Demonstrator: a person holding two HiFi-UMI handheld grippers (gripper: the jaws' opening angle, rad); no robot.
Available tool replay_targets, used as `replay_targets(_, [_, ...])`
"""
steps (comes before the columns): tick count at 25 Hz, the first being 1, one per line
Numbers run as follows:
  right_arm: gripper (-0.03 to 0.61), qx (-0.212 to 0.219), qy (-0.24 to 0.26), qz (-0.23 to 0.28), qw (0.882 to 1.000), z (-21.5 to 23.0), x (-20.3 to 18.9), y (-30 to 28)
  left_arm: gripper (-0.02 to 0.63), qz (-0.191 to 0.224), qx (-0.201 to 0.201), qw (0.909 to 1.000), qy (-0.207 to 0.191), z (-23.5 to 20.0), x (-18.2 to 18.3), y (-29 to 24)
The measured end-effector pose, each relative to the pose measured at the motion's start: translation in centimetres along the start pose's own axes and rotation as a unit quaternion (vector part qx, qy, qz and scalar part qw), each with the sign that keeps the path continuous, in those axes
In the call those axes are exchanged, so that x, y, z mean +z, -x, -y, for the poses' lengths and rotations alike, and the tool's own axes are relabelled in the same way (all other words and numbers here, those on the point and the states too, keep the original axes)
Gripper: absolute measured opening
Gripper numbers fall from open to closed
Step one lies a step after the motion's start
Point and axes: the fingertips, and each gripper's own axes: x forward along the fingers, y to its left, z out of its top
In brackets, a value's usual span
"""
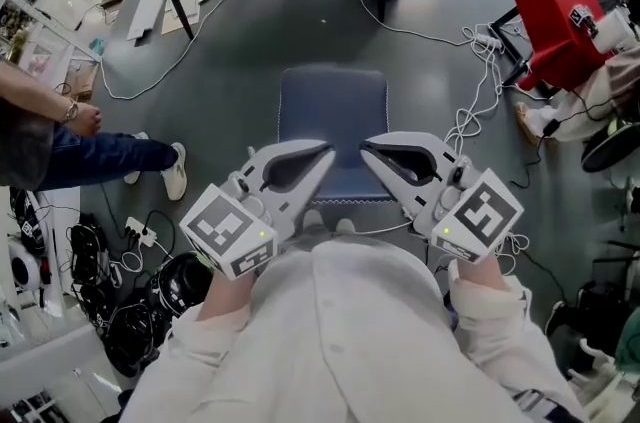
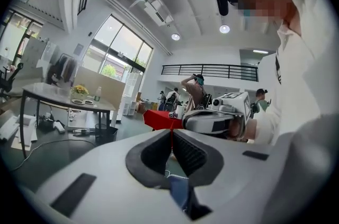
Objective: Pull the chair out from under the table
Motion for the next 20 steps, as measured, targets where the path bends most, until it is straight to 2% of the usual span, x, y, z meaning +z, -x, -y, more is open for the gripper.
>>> replay_targets(5, [0.003,0.02,-0.014,-0.031,0.999,-0.4,-1.4,-0.8,0.018,-0.007,0.001,0.9997,0.023,-0.6,-1.1,-0.3])
replay_targets(10, [0.002,0.019,-0.024,-0.063,0.998,-0.3,-2.1,-1.2,0.018,-0.012,0.011,0.9992,0.036,-1.5,-1.3,-0.3])
replay_targets(20, [0.002,0.011,-0.032,-0.071,0.997,0.1,-2.8,-0.9,0.018,-0.045,0.025,0.9975,0.048,-2.4,-2.7,-0.7])
